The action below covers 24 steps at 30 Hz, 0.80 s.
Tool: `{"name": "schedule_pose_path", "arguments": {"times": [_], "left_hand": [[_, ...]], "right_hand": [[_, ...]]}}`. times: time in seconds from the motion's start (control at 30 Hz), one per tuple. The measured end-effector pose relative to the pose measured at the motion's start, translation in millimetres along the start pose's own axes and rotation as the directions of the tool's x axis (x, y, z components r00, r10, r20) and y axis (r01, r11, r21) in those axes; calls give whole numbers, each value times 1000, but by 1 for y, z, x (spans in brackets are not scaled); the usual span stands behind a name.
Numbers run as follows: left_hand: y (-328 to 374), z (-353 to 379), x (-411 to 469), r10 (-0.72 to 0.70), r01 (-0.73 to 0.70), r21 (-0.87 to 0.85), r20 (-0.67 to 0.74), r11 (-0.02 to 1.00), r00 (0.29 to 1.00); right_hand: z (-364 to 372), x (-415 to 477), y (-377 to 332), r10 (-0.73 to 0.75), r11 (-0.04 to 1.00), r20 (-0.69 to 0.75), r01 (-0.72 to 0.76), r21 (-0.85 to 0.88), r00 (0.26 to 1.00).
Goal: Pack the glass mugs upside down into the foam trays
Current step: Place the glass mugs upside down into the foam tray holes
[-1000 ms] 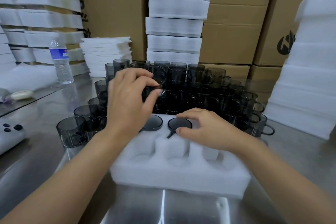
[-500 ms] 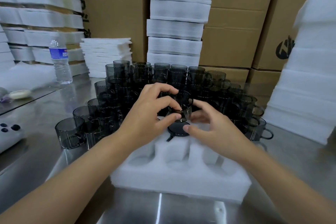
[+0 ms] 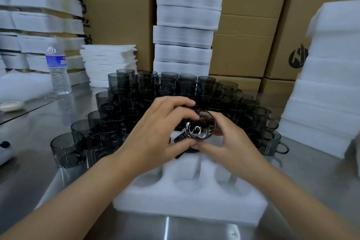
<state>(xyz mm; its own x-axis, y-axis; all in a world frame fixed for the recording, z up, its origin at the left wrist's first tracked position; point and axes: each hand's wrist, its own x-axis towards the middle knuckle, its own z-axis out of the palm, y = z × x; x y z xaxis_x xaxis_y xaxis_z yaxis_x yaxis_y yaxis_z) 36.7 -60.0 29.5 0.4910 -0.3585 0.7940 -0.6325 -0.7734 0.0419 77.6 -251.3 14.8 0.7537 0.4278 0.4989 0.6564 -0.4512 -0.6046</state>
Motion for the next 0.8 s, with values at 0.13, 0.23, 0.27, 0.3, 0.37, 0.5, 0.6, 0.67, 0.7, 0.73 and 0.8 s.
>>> {"name": "schedule_pose_path", "arguments": {"times": [0.13, 0.23, 0.27, 0.3, 0.37, 0.5, 0.6, 0.67, 0.7, 0.73, 0.8], "left_hand": [[-5, 1, -3, -188, 204, -151, 114, 967, 976], [-9, 5, -5, -243, 284, -148, 248, 947, 938], [-10, 5, -6, -250, 292, -134, 265, 947, 931], [-10, 6, -6, -255, 297, -124, 271, 947, 928], [-11, 7, -6, -259, 298, -112, 274, 948, 926], [-12, 7, -7, -243, 287, -123, 283, 950, 928], [-11, 6, -7, -231, 276, -125, 290, 953, 929], [-10, 5, -6, -214, 259, -129, 288, 957, 933], [-9, 4, -5, -209, 254, -126, 291, 959, 933], [-8, 3, -5, -208, 253, -121, 296, 960, 932], [-7, 3, -4, -207, 253, -121, 300, 960, 931]], "right_hand": [[-1, -2, -2, -34, 998, -36, 32, -58, 999], [-1, -4, -4, -58, 991, -59, 50, -124, 997], [-1, -4, -4, -68, 987, -59, 59, -152, 996], [-1, -5, -5, -80, 981, -54, 69, -180, 995], [-1, -6, -6, -103, 971, -50, 90, -222, 993], [-2, -6, -7, -105, 968, -44, 92, -235, 994], [-2, -5, -6, -102, 965, -34, 90, -245, 994], [-2, -5, -5, -100, 965, -30, 90, -248, 995], [-2, -5, -5, -99, 965, -28, 89, -246, 995], [-2, -6, -5, -99, 966, -28, 89, -244, 995], [-2, -6, -5, -96, 966, -28, 86, -242, 995]]}}
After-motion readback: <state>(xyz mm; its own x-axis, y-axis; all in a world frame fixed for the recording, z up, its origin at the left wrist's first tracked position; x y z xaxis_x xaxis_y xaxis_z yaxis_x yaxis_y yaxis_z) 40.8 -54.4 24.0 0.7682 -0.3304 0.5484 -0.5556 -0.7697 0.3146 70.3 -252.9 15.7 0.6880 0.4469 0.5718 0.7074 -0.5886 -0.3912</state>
